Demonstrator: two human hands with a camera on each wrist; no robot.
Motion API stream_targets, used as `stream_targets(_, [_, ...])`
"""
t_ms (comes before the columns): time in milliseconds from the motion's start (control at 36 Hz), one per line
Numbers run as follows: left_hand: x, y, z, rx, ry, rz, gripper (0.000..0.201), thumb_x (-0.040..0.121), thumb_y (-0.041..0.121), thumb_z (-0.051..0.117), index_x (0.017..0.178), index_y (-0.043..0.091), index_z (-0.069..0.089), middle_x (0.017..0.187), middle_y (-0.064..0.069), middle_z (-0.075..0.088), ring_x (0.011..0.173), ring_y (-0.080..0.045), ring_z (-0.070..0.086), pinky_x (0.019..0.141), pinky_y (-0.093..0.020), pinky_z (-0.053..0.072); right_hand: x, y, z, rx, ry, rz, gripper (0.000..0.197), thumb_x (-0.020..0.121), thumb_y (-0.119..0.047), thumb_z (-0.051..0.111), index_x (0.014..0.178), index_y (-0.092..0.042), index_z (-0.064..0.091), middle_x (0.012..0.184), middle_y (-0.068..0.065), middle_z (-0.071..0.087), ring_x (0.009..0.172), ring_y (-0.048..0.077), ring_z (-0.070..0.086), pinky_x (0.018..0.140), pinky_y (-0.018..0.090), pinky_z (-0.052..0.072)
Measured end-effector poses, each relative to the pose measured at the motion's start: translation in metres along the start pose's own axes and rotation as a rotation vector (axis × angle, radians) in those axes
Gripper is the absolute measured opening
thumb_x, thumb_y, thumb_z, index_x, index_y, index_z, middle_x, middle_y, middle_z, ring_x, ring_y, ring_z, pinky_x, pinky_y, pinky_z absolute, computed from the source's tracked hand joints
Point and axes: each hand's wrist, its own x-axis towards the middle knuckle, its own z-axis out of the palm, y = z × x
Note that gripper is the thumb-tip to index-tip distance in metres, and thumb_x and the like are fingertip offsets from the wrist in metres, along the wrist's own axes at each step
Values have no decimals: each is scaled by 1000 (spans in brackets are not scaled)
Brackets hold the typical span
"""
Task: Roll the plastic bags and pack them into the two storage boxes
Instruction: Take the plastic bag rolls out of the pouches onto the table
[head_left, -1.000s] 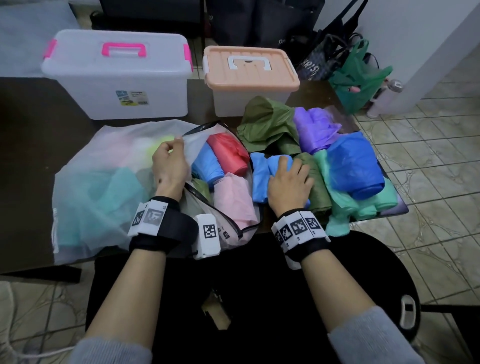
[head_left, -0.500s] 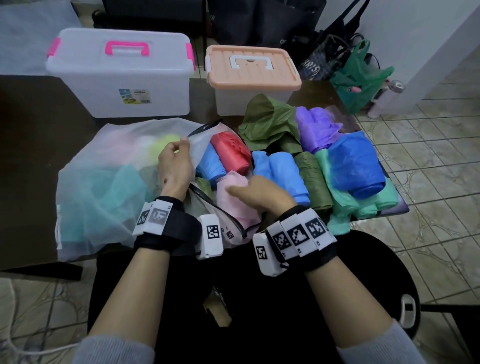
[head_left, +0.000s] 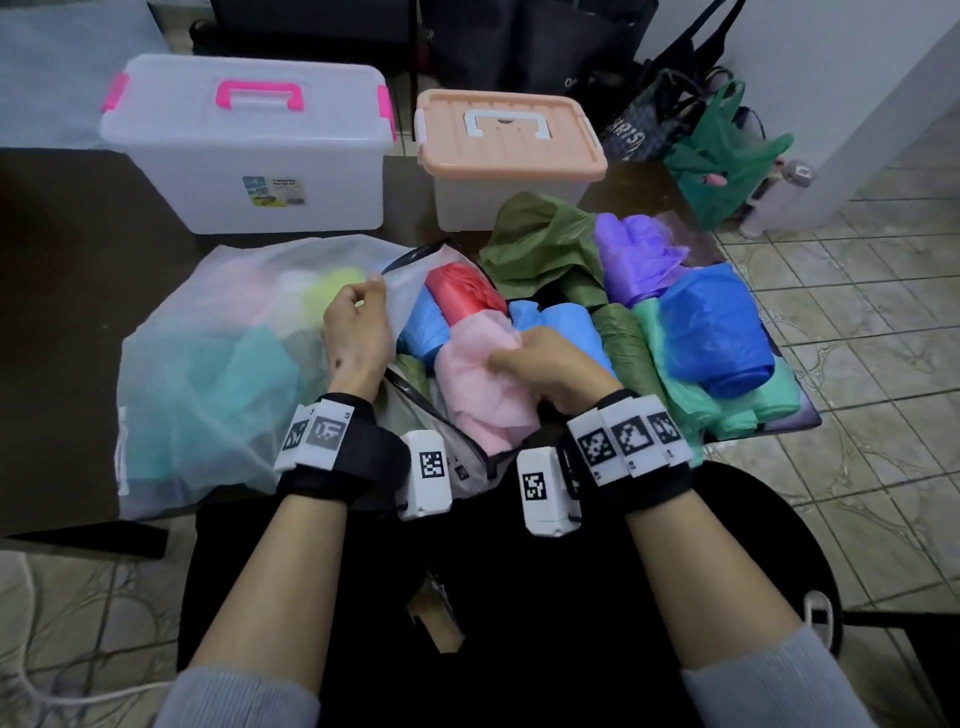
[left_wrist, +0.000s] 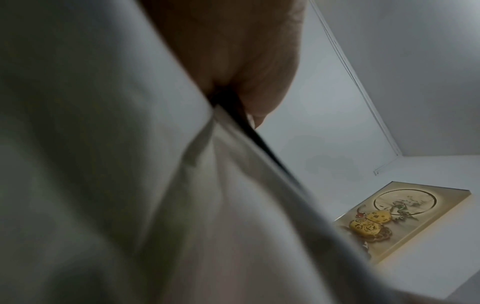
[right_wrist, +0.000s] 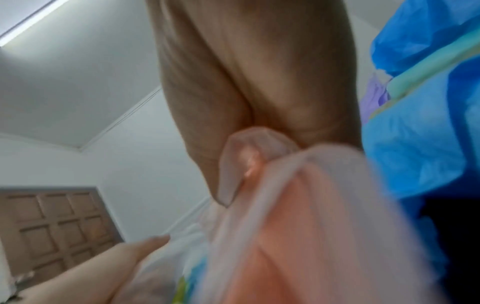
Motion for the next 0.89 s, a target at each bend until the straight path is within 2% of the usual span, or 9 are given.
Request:
stream_targets(111, [1, -1, 1, 20, 9, -9, 32, 95, 40, 46, 70, 21, 53, 62, 0, 49, 71, -25, 51, 69, -37, 43, -6, -5, 29, -217, -94, -27, 58, 87, -36, 61, 130, 1, 46, 125, 14, 55, 114, 29, 54, 80, 26, 39])
stream_targets(194, [1, -1, 0, 13, 4, -3, 31, 95, 40, 45, 78, 16, 55, 64, -2, 50, 72, -25, 51, 69, -35, 42, -4, -2, 60, -309, 50, -25, 68, 82, -33, 66, 131, 3, 36, 130, 20, 46, 120, 36, 46, 93, 35, 40])
stream_targets(278, [-1, -1, 0, 19, -3, 8, 31, 96, 39, 44, 84, 14, 56, 71, -9, 53, 72, -25, 52, 69, -33, 41, -1, 0, 67, -252, 143, -41, 62, 78, -29, 69, 124, 3, 40, 123, 20, 50, 113, 37, 51, 86, 37, 44])
stream_targets(361, [-1, -1, 0, 31, 1, 13, 32, 96, 40, 44, 84, 13, 56, 74, -10, 54, 74, -26, 53, 70, -34, 42, 1, 0, 50, -157, 109, -46, 58, 79, -32, 67, 122, 3, 47, 119, 18, 56, 110, 33, 55, 73, 28, 37])
stream_targets(444, [-1, 1, 0, 39, 2, 7, 32, 96, 41, 43, 83, 14, 55, 78, -8, 54, 77, -25, 54, 73, -35, 44, -3, -8, 17, -106, 97, -68, 51, 84, -30, 62, 122, 1, 52, 120, 16, 59, 106, 29, 56, 72, 25, 34])
stream_targets(556, [-2, 2, 0, 35, 7, 8, 30, 96, 39, 44, 87, 14, 56, 82, -5, 54, 80, -24, 52, 77, -39, 46, -12, -31, -36, 35, 177, -141, 33, 87, -23, 62, 113, -3, 60, 104, 12, 61, 88, 20, 55, 72, 26, 41])
stream_targets(639, [-1, 2, 0, 7, 5, -12, 29, 96, 40, 45, 78, 18, 55, 73, 0, 51, 77, -25, 52, 76, -42, 48, 3, -47, -69, 39, 347, -186, 41, 83, -24, 65, 115, 0, 56, 111, 13, 61, 98, 24, 59, 84, 32, 49])
stream_targets(750, [-2, 2, -1, 17, 5, -13, 31, 96, 42, 44, 70, 25, 51, 64, 3, 48, 73, -25, 51, 76, -45, 49, 47, -58, -91, -169, 548, -161, 67, 82, -29, 67, 134, 0, 35, 135, 19, 44, 123, 34, 46, 95, 37, 41])
stream_targets(889, [-4, 2, -1, 34, 8, 0, 33, 96, 43, 43, 70, 25, 50, 64, 2, 48, 72, -26, 52, 76, -46, 50, 95, -53, -82, -358, 486, 22, 69, 87, -22, 63, 140, 1, 24, 142, 21, 34, 131, 35, 36, 105, 40, 34])
